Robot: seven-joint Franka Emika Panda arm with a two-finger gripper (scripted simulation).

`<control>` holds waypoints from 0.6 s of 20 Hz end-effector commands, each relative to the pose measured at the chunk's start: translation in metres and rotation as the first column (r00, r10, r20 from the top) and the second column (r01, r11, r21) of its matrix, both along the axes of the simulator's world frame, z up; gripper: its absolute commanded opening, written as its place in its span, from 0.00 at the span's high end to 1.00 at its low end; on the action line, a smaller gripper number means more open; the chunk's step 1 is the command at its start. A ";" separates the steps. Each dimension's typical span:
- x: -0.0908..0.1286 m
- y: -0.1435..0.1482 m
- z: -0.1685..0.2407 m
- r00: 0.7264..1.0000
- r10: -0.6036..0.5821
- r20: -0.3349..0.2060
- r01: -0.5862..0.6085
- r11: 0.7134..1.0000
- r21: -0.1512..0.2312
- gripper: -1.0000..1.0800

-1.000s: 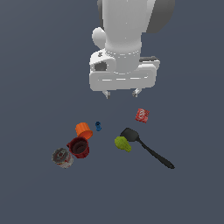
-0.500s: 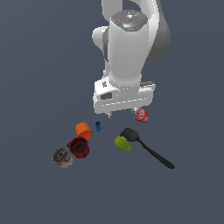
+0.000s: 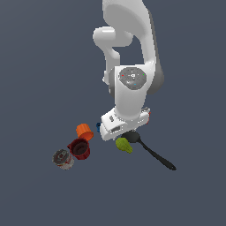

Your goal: Pick up a designated object from a clutter of objects.

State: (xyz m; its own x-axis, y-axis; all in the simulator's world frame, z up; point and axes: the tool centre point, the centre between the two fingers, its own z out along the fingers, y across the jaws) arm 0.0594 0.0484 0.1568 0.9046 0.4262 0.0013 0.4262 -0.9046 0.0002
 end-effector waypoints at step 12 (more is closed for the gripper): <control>0.005 0.008 -0.066 0.989 0.150 -0.001 -0.150 0.989 0.000 0.04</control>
